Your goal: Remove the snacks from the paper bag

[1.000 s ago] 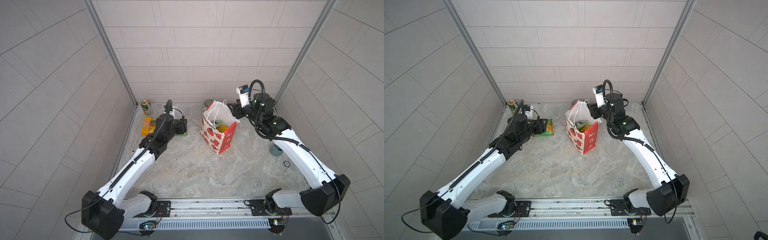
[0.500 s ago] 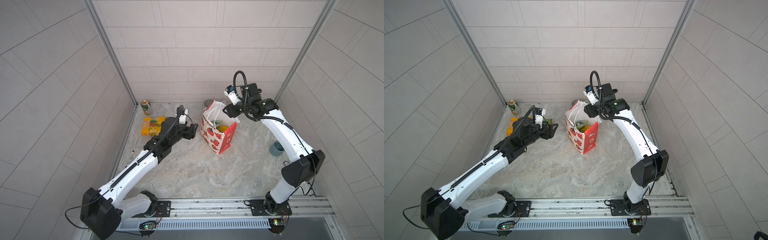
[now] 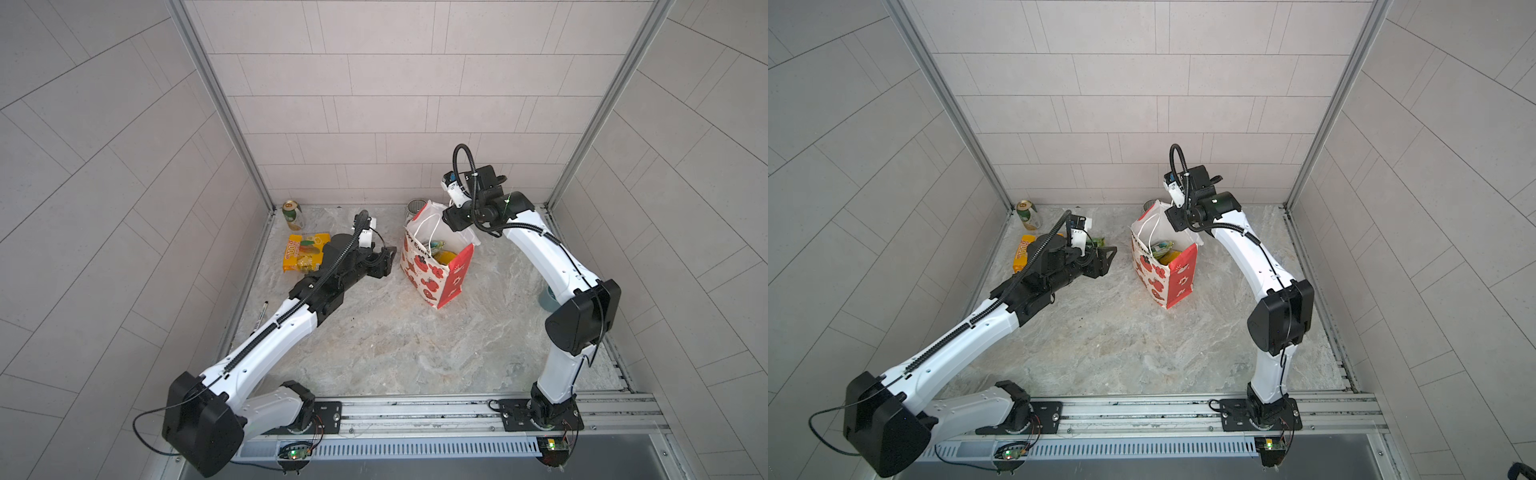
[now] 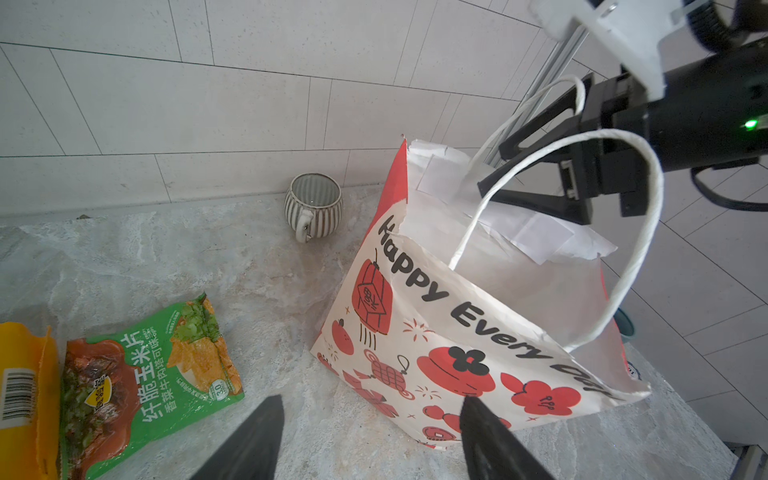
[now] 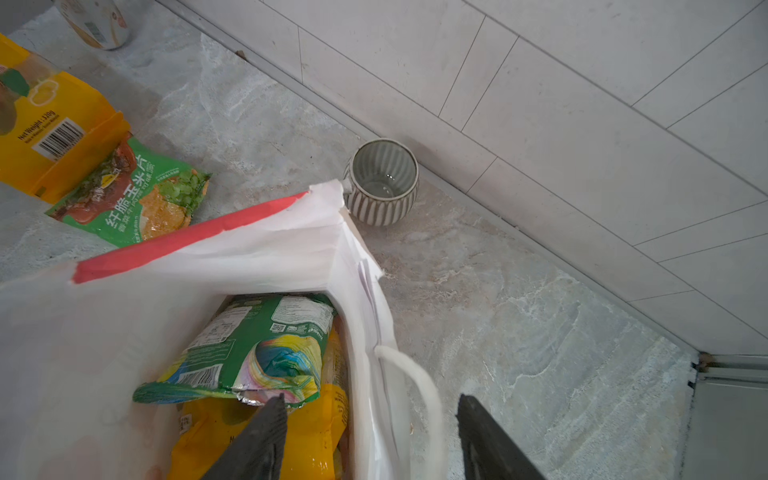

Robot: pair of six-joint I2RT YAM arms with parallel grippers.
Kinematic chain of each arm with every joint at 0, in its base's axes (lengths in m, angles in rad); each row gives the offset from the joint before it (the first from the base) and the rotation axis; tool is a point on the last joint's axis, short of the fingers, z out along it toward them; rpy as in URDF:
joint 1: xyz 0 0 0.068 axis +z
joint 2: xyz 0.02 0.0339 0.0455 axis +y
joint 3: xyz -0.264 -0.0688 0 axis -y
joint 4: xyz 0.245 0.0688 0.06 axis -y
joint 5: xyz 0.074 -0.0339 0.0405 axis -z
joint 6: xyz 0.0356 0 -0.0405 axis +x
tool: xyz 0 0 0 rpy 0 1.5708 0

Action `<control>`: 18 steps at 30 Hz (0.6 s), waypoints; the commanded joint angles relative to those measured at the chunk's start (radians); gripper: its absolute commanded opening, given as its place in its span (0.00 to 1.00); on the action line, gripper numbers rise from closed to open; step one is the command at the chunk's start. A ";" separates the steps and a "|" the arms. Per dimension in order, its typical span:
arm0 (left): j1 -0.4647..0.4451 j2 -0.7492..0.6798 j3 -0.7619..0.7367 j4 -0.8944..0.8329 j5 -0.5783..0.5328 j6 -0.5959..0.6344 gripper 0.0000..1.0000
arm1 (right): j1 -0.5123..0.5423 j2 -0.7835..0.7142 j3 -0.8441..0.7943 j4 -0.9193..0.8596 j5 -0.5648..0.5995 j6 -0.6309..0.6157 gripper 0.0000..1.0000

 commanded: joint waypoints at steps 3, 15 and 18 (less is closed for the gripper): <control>-0.004 0.012 0.007 0.015 -0.009 0.018 0.72 | -0.040 0.054 0.070 -0.074 -0.046 0.010 0.56; -0.004 0.025 0.019 0.017 -0.034 0.021 0.71 | -0.077 0.109 0.134 -0.128 -0.151 -0.036 0.01; -0.004 0.026 0.023 0.016 -0.050 0.027 0.71 | -0.094 0.133 0.175 -0.137 -0.152 -0.036 0.00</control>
